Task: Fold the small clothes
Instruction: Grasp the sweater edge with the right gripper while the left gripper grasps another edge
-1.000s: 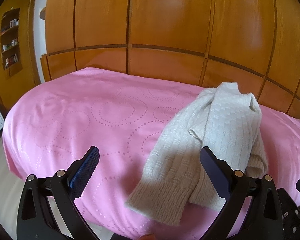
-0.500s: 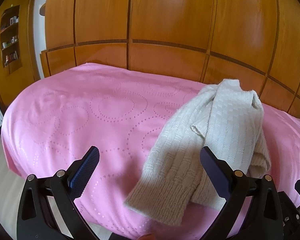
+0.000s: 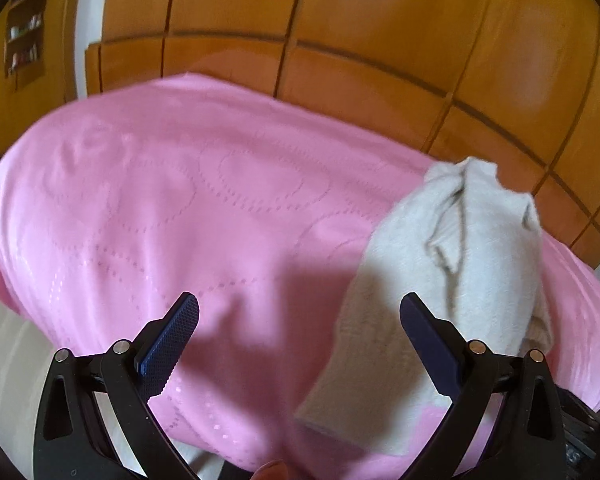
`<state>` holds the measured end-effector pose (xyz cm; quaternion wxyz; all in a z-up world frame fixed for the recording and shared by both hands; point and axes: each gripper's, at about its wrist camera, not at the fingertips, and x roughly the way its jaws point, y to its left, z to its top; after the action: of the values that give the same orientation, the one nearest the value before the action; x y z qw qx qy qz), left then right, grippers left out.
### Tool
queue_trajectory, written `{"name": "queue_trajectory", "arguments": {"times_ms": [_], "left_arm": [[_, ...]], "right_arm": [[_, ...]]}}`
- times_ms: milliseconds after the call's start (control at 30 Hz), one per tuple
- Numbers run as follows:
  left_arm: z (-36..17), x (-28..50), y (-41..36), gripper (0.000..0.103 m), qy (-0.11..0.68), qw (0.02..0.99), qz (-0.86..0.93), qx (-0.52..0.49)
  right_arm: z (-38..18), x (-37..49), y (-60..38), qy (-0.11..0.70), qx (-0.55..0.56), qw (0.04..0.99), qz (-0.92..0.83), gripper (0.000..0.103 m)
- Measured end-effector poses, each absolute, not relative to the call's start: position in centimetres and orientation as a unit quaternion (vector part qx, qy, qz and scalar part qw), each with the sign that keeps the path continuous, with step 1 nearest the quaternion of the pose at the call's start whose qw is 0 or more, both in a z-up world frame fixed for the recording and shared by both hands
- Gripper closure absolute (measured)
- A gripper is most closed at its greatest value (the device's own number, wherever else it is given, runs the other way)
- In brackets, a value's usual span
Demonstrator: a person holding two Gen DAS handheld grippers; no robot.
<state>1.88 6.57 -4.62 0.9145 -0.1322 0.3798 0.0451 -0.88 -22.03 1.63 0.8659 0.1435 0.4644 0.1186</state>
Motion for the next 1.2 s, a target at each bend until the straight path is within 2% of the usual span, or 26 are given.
{"name": "queue_trajectory", "arguments": {"times_ms": [67, 133, 167, 200, 300, 400, 467, 500, 567, 633, 733, 900, 1033, 1067, 1100, 1133, 1167, 1200], "left_arm": [[-5.6, 2.2, 6.9, 0.003, 0.398, 0.907, 0.039, -0.132], [-6.4, 2.3, 6.6, 0.003, 0.414, 0.901, 0.027, -0.128], [-6.7, 2.4, 6.2, 0.003, 0.419, 0.899, 0.021, -0.122], [-7.0, 2.5, 5.9, 0.003, 0.424, 0.898, 0.017, -0.115], [-7.7, 2.9, 4.6, 0.006, 0.433, 0.896, 0.000, -0.100], [-8.4, 3.6, 3.6, 0.026, 0.449, 0.889, -0.008, -0.085], [-8.7, 4.0, 3.2, 0.028, 0.450, 0.890, -0.007, -0.073], [-8.8, 4.1, 2.9, 0.033, 0.449, 0.891, -0.010, -0.067], [-8.7, 4.4, 2.4, 0.046, 0.445, 0.894, -0.018, -0.052], [-8.6, 4.7, 1.7, 0.071, 0.440, 0.897, -0.030, -0.033], [-8.4, 5.4, 1.4, 0.092, 0.438, 0.897, -0.043, -0.026], [-7.1, 8.0, 3.6, 0.095, 0.433, 0.900, -0.015, -0.045], [-5.4, 11.6, 7.5, 0.097, 0.413, 0.908, 0.050, -0.047], [-4.8, 12.7, 8.8, 0.097, 0.407, 0.910, 0.065, -0.054], [-4.3, 13.6, 9.8, 0.097, 0.400, 0.911, 0.079, -0.061], [-3.5, 14.9, 11.2, 0.097, 0.392, 0.913, 0.095, -0.068], [-2.8, 15.8, 12.1, 0.097, 0.382, 0.915, 0.110, -0.072], [-2.3, 16.5, 12.7, 0.103, 0.375, 0.916, 0.125, -0.071]], "right_arm": [[-0.1, 0.3, -21.2, 0.493, 0.149, 0.848, 0.124, 0.041], [0.0, 0.5, -20.2, 0.473, 0.113, 0.864, 0.127, 0.066], [0.1, 0.7, -19.7, 0.470, 0.094, 0.867, 0.138, 0.092], [0.3, 0.9, -19.4, 0.472, 0.086, 0.864, 0.154, 0.096], [2.9, 1.0, -20.8, 0.445, 0.083, 0.875, 0.171, 0.096], [6.6, 0.7, -24.3, 0.394, 0.078, 0.904, 0.146, 0.096], [9.6, 0.8, -28.8, 0.351, 0.070, 0.929, 0.096, 0.096], [10.5, 0.9, -30.6, 0.338, 0.065, 0.936, 0.070, 0.096], [12.1, 1.4, -35.8, 0.312, 0.058, 0.948, -0.007, 0.097], [12.9, 2.4, -41.4, 0.296, 0.051, 0.949, -0.093, 0.097], [12.3, 4.5, -49.2, 0.298, 0.061, 0.931, -0.201, 0.097], [9.4, 7.8, -58.7, 0.323, 0.083, 0.881, -0.335, 0.097], [6.4, 9.7, -63.4, 0.354, 0.122, 0.850, -0.372, 0.095], [5.8, 9.9, -63.7, 0.360, 0.133, 0.849, -0.363, 0.090], [5.6, 9.6, -64.0, 0.363, 0.140, 0.849, -0.357, 0.079], [5.5, 9.2, -63.1, 0.367, 0.150, 0.851, -0.345, 0.055], [5.6, 8.6, -62.0, 0.361, 0.163, 0.859, -0.325, 0.046], [5.7, 8.4, -61.3, 0.357, 0.177, 0.866, -0.301, 0.046]]}}
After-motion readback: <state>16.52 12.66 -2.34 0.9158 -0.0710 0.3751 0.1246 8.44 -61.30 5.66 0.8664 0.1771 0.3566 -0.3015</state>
